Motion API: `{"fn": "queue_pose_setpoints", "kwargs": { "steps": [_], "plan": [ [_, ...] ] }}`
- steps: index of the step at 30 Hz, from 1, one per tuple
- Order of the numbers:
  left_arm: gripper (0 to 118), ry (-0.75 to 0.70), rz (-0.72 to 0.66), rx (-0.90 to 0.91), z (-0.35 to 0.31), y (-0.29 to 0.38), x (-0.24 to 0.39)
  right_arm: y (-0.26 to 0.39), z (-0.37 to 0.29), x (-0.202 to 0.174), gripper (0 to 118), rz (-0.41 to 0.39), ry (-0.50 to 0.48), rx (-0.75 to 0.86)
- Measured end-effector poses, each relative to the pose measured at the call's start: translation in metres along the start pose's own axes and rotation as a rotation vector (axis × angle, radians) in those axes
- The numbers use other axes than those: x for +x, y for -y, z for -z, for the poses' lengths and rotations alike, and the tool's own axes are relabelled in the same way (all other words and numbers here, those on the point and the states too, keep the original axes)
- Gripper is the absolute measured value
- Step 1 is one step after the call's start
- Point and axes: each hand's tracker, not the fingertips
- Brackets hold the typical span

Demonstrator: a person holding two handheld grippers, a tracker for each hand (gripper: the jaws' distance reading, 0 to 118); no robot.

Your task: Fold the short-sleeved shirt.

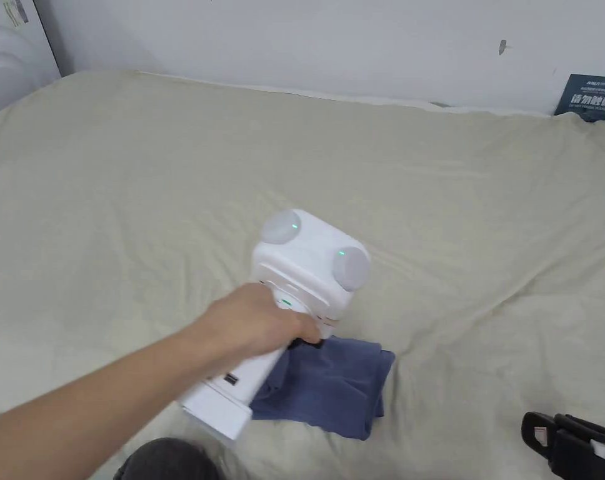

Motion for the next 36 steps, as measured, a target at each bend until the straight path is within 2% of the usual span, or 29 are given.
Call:
{"fn": "queue_pose_setpoints", "kwargs": {
  "steps": [1, 3, 4, 6, 7, 9, 10, 11, 12, 13, 14, 16, 19, 21, 24, 26, 29, 32, 34, 35, 36],
  "plan": [
    [24, -0.015, 0.003, 0.004, 0.008, -0.004, 0.014, 0.002, 0.0, -0.001, 1, -0.001, 0.002, 0.002],
    [101, -0.032, -0.012, 0.036, 0.014, -0.006, 0.049, 0.004, 0.001, 0.001, 1, 0.001, 0.0, -0.002],
    [108, 0.054, -0.035, 0.027, 0.015, -0.011, 0.066, 0.008, 0.002, 0.004, 1, 0.012, 0.0, -0.006],
    [107, 0.313, -0.077, 0.091, -0.001, -0.017, 0.091, 0.01, 0.0, 0.009, 1, 0.027, 0.006, -0.016],
    [108, 0.373, -0.074, 0.108, 0.001, -0.027, 0.102, 0.011, -0.003, 0.009, 1, 0.03, 0.017, -0.015],
    [108, 0.406, -0.091, 0.175, -0.012, -0.025, 0.108, 0.012, -0.01, 0.012, 1, 0.037, 0.023, -0.014],
    [106, 0.439, -0.084, 0.189, -0.019, -0.021, 0.105, 0.013, -0.014, 0.013, 1, 0.043, 0.023, -0.01],
    [95, 0.424, -0.083, 0.174, -0.019, -0.024, 0.096, 0.013, -0.016, 0.014, 1, 0.047, 0.024, -0.005],
    [58, 0.438, -0.079, 0.186, -0.024, -0.018, 0.081, 0.012, -0.018, 0.014, 1, 0.046, 0.025, -0.005],
    [0, 0.457, -0.065, 0.225, -0.029, -0.01, 0.066, 0.011, -0.018, 0.014, 1, 0.046, 0.028, -0.005],
    [0, 0.46, -0.118, 0.275, -0.031, -0.001, 0.044, 0.011, -0.018, 0.014, 1, 0.046, 0.033, -0.006],
    [0, 0.328, -0.199, 0.288, -0.038, 0.026, 0.006, 0.007, -0.015, 0.014, 1, 0.046, 0.028, -0.007],
    [0, -0.066, -0.243, 0.245, -0.013, 0.048, -0.039, 0.002, -0.01, 0.012, 1, 0.058, 0.006, -0.01],
    [0, -0.312, -0.247, 0.108, 0.018, 0.051, -0.052, 0.002, -0.006, 0.013, 1, 0.059, -0.004, -0.011],
    [0, -0.535, -0.111, -0.05, 0.071, 0.051, -0.026, 0.0, -0.006, 0.009, 1, 0.051, -0.015, -0.015],
    [0, -0.596, -0.041, -0.06, 0.088, 0.051, 0.016, -0.001, -0.012, 0.008, 1, 0.046, -0.018, -0.015],
    [0, -0.563, 0.037, -0.006, 0.098, 0.047, 0.093, -0.003, -0.021, 0.011, 1, 0.045, -0.009, -0.011],
    [0, -0.511, 0.126, 0.174, 0.078, 0.036, 0.172, -0.004, -0.029, 0.019, 1, 0.052, 0.02, -0.009],
    [0, -0.413, 0.159, 0.257, 0.07, 0.024, 0.208, -0.005, -0.034, 0.023, 1, 0.068, 0.048, -0.011],
    [0, -0.293, 0.129, 0.304, 0.059, 0.016, 0.209, -0.004, -0.038, 0.023, 1, 0.072, 0.066, -0.005],
    [0, -0.071, 0.106, 0.32, 0.047, 0.013, 0.205, -0.005, -0.042, 0.022, 1, 0.074, 0.082, 0.001]
  ]
}}
